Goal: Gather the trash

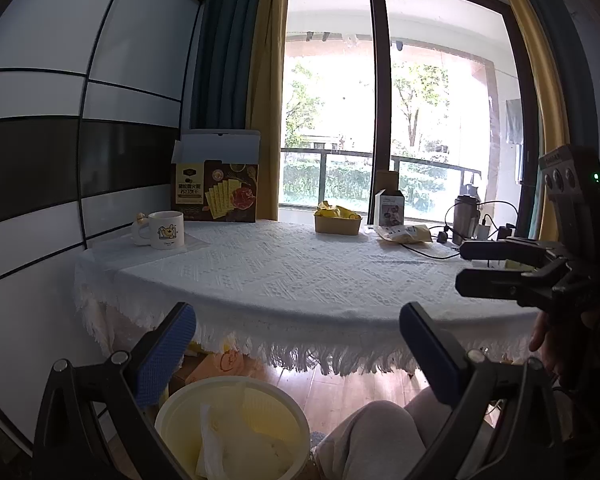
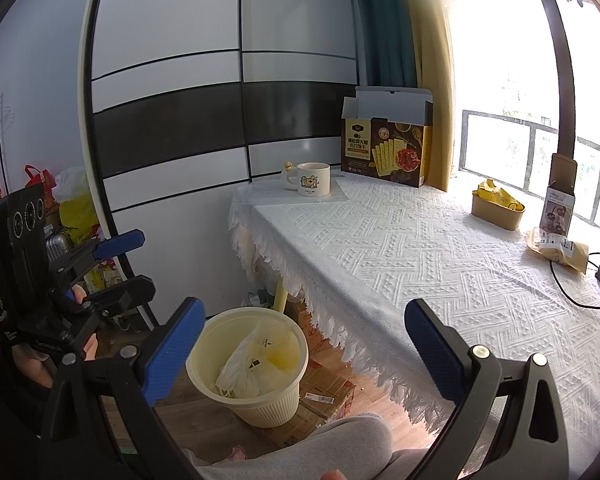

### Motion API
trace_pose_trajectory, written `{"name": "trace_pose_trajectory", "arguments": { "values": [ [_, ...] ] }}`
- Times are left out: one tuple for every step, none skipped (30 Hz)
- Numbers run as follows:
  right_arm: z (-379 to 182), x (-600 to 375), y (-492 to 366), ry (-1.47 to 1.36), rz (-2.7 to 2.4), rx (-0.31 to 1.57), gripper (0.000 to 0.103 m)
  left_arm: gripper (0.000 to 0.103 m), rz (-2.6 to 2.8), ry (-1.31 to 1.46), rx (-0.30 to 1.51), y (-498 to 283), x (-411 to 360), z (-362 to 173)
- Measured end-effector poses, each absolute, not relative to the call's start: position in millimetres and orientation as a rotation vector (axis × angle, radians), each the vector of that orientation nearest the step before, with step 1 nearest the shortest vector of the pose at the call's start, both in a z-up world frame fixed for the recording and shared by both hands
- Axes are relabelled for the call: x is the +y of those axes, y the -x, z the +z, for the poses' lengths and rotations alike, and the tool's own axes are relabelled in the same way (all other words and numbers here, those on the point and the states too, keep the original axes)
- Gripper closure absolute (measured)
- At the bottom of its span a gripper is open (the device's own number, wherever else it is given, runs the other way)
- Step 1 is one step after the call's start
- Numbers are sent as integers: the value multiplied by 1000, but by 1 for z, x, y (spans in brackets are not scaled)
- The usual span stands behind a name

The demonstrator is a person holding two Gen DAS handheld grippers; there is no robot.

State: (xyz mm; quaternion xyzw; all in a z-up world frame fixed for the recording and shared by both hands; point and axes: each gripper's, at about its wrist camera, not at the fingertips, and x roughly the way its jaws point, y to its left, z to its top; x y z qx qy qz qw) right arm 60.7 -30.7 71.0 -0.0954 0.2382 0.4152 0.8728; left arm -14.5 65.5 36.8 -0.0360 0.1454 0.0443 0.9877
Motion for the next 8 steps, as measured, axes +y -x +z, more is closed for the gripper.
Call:
{"name": "trace_pose_trajectory", "arguments": {
  "values": [
    [71,-31,-61,200,868,499,3,1,89,72,293,14,66,37],
    [71,-32,-61,200,869,501,3,1,88,73,294,14,66,37],
    [71,-32,-61,201,869,501,3,1,87,73,296,14,66,37],
    [71,-32,-61,200,868,500,3,1,85,74,298,13,66,37],
    [71,-32,-61,199,869,501,3,1,82,75,301,13,66,37],
    [70,-32,-61,198,869,501,3,1,80,76,303,12,67,37],
    [71,-32,-61,200,868,501,3,1,80,75,304,12,67,37],
    [71,-32,-61,201,869,501,3,1,78,76,302,12,67,37]
  ]
}}
